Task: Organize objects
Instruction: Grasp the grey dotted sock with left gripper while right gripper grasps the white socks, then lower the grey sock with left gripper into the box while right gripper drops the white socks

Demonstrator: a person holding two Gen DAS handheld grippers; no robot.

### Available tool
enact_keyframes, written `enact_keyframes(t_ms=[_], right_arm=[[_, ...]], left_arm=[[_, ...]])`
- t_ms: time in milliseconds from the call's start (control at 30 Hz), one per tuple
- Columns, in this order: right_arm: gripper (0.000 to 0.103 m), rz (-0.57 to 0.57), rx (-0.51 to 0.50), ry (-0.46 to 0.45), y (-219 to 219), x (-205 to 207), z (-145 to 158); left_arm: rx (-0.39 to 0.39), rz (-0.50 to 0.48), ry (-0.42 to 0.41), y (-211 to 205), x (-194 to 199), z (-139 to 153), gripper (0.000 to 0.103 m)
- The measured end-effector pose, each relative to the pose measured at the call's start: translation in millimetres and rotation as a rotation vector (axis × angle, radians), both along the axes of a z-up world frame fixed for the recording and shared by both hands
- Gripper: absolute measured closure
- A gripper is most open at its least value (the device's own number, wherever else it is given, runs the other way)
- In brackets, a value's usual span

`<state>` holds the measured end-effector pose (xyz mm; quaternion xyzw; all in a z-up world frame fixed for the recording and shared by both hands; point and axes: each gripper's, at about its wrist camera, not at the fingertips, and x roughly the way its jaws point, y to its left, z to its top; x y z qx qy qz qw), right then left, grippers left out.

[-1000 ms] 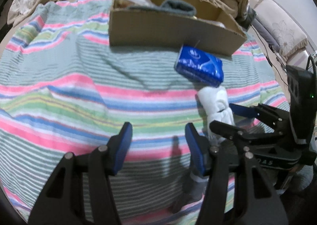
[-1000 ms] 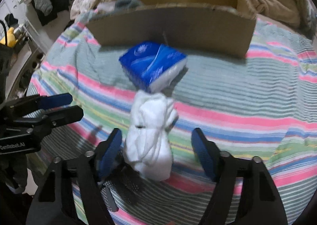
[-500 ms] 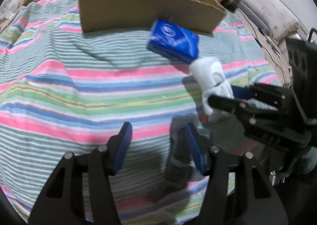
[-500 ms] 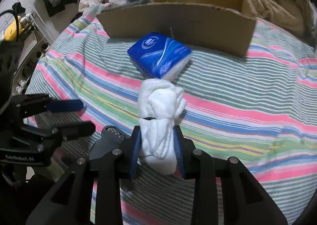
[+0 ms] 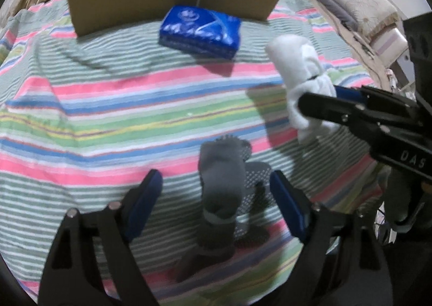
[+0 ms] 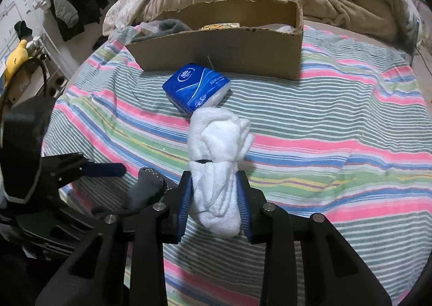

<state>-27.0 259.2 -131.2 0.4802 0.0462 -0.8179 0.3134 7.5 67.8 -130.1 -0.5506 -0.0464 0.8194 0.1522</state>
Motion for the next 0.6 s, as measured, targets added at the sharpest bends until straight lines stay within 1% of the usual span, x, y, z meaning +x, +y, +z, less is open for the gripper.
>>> enact_keyframes(t_ms=[33,67,100,133,200,300,600], right_arm=[[0.069,-0.001,-0.004,0.001,0.6,0.2,0.7],[0.069,-0.003,-0.006,0.002,1.6,0.0,1.4],[0.069,-0.005,-0.008,0.004,1.0,-0.5,2.3],[0.069,-0.008,-0.009,0.005,1.8,-0.9,3.4],[0.069,-0.015,-0.015,0.010,4.5,-2.4,6.0],[0.069,-0.022,-0.020,0.021,7.6,-4.0,11.5],[0.069,-0.038,-0.042,0.052,10.8,-13.0,27.0]], left_arm=[[-0.010,-0.002,0.006,1.7,-0.2,-0.6,0.041],[-0.019,-0.002,0.005,1.5,-1.2,-2.0,0.054],[-0.023,-0.003,0.008,1.9,-1.8,-3.7,0.060],[-0.022,-0.005,0.011,2.7,-1.4,-4.8,0.063],[-0.016,-0.010,0.013,4.0,0.3,-6.1,0.074],[-0.008,-0.011,0.023,4.0,2.1,-2.6,0.077],[0.021,0.018,0.084,-14.4,3.6,24.4,0.077]])
